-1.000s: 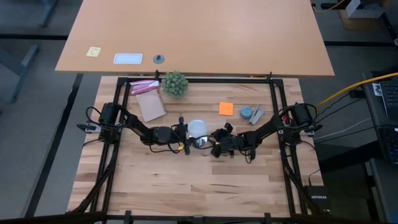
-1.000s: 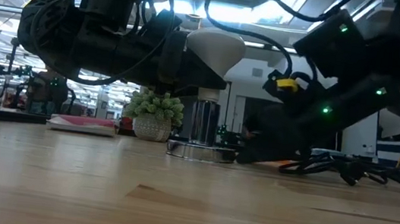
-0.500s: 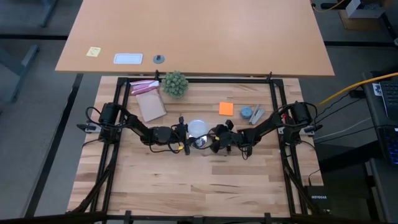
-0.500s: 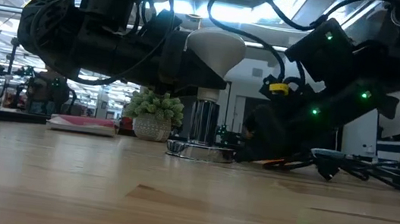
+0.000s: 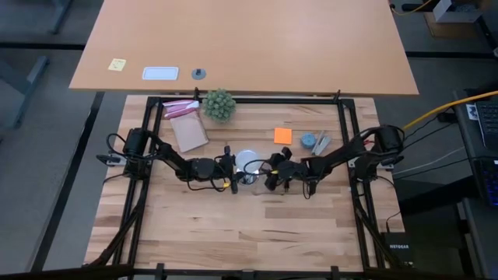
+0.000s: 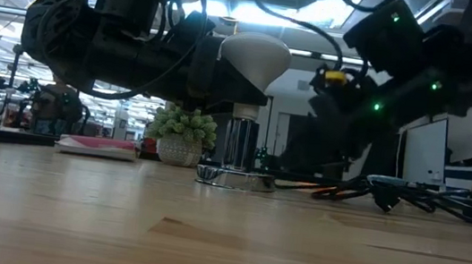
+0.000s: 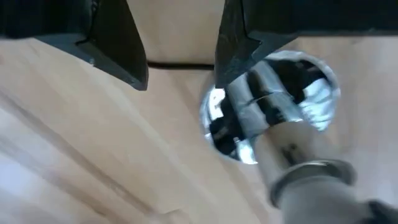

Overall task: Screw lightbulb
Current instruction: Insert the white lightbulb into the silver lamp

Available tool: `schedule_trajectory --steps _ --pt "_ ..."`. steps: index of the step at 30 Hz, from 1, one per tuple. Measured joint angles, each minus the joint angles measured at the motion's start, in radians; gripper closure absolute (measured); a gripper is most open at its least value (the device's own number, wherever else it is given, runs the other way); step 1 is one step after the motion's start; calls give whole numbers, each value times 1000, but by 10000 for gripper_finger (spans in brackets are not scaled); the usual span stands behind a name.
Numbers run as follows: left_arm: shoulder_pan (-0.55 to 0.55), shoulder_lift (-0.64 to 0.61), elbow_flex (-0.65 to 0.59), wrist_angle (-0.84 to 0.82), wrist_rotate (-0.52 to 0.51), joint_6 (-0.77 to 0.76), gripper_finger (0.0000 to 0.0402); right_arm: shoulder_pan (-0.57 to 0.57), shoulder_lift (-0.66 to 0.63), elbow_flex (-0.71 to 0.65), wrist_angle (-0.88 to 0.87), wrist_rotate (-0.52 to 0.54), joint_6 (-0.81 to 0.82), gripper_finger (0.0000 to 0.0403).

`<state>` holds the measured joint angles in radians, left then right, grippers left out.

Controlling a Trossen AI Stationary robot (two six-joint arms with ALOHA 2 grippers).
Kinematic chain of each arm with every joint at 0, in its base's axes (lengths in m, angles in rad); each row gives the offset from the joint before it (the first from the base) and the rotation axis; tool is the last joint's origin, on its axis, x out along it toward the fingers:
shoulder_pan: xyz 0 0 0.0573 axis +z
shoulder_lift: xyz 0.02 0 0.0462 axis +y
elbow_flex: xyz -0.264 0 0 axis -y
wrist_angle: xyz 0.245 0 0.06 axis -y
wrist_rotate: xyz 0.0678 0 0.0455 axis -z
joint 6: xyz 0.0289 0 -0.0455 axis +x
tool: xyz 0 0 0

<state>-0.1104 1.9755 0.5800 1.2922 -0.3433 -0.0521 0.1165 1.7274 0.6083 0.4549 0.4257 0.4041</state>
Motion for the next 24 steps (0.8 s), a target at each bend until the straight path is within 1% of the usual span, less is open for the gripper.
schedule_trajectory --steps 5,8,10,14,16,24 --pt "0 0 0 -1 0 0 249 37 -17 0 5 -85 81 215" --pt "0 0 0 -1 0 0 249 82 -14 1 6 -102 122 215" --pt "0 0 0 -1 0 0 249 111 -8 1 5 -88 124 215" --pt "0 1 0 0 0 0 249 152 18 2 20 8 126 215" --pt "0 1 0 0 0 0 249 154 29 2 19 37 127 215" --pt "0 2 -1 5 0 0 249 119 67 2 75 55 122 215"
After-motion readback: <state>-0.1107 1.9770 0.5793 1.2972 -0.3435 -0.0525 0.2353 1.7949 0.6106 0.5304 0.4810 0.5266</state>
